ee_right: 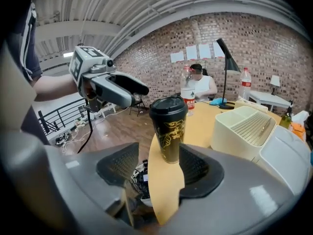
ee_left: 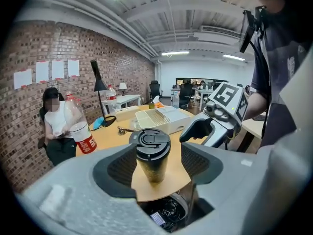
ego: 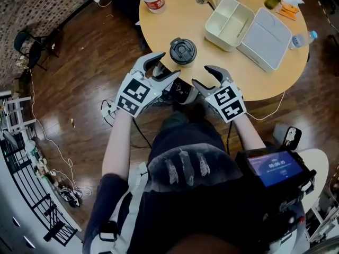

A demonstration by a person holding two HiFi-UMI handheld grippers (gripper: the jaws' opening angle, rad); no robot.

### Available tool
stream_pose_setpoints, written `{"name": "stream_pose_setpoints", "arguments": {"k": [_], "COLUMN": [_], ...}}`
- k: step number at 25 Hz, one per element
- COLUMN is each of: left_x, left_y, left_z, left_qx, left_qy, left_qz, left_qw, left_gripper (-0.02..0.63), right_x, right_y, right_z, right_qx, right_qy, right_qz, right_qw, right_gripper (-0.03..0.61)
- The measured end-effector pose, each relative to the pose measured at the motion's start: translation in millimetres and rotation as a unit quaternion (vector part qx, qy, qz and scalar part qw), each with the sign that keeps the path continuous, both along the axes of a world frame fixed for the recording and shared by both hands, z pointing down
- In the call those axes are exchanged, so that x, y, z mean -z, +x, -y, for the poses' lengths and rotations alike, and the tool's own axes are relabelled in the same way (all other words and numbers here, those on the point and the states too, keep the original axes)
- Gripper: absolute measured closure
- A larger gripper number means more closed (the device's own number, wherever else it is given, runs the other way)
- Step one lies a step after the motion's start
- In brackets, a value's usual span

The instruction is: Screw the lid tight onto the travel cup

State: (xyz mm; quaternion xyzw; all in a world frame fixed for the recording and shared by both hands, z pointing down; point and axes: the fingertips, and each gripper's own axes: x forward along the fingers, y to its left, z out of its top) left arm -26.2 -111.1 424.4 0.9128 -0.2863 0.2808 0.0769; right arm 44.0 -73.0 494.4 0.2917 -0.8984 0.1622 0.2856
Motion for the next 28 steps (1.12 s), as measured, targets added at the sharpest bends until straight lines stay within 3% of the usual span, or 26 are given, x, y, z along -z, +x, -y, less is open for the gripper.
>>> {"name": "stream_pose_setpoints", "arguments": {"k": [7, 17, 21, 28], "left_x": [-16, -37, -36, -35], "left_y": [-3, 12, 13, 12], "left_z": [14, 22, 21, 11], "left_qx": [-0.04, -0.093, -0.09, -0.073], "left_qy": [-0.013, -0.024, -0.028, -0.026], "left_qz": [-0.023, -0.053, -0.066, -0.052], "left_qw": [0.9989, 0.9939, 0.9934, 0.9956], "left_gripper": [0.318, 0.321, 0.324, 0.324], "right_x": [-34, -50, -48, -48], "right_y": [-27, -41, -40, -41], "right_z": [27, 63, 63, 58], "right_qx": [0.009, -0.013, -0.012, -0.01], "right_qy": [-0.012, 0.024, 0.017, 0.012], "right_qz": [-0.026, -0.004, -0.006, -0.011], "right_qw": [1.0, 1.0, 1.0, 1.0], "right_gripper": [0.242, 0.237, 0.229, 0.229]}}
